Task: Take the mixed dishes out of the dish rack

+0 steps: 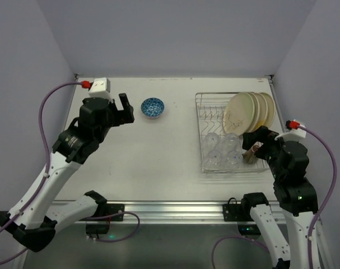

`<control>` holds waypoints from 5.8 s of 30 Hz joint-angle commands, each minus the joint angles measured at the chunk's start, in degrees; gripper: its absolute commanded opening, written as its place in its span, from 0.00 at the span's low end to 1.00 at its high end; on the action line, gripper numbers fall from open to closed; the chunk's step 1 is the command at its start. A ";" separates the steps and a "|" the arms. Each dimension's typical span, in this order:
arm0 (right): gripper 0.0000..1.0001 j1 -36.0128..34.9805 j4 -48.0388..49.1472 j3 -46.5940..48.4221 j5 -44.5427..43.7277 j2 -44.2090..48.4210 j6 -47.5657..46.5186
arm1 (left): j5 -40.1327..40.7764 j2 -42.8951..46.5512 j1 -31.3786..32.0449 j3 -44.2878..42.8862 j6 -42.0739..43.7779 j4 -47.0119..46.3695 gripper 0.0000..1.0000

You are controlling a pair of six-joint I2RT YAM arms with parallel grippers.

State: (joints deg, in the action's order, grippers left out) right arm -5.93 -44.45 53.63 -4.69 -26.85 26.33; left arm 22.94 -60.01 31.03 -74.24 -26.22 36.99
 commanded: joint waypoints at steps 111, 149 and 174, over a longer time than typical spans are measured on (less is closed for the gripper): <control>0.00 3.12 17.11 26.53 -4.89 -50.76 -20.79 | -6.50 18.26 0.79 29.15 3.54 -5.00 1.00; 0.00 3.39 49.98 11.42 57.59 -33.09 21.22 | -45.52 6.06 -0.26 19.66 -8.23 -35.67 1.00; 0.00 0.40 68.26 2.54 66.56 -34.32 35.71 | -73.12 -11.09 -0.18 26.86 -36.53 -88.92 0.40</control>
State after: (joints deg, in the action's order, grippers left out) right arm -5.21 16.16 56.36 62.33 -61.87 57.52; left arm -46.50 -70.83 30.59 -47.66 -58.13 -41.43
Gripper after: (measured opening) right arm 0.203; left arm 0.438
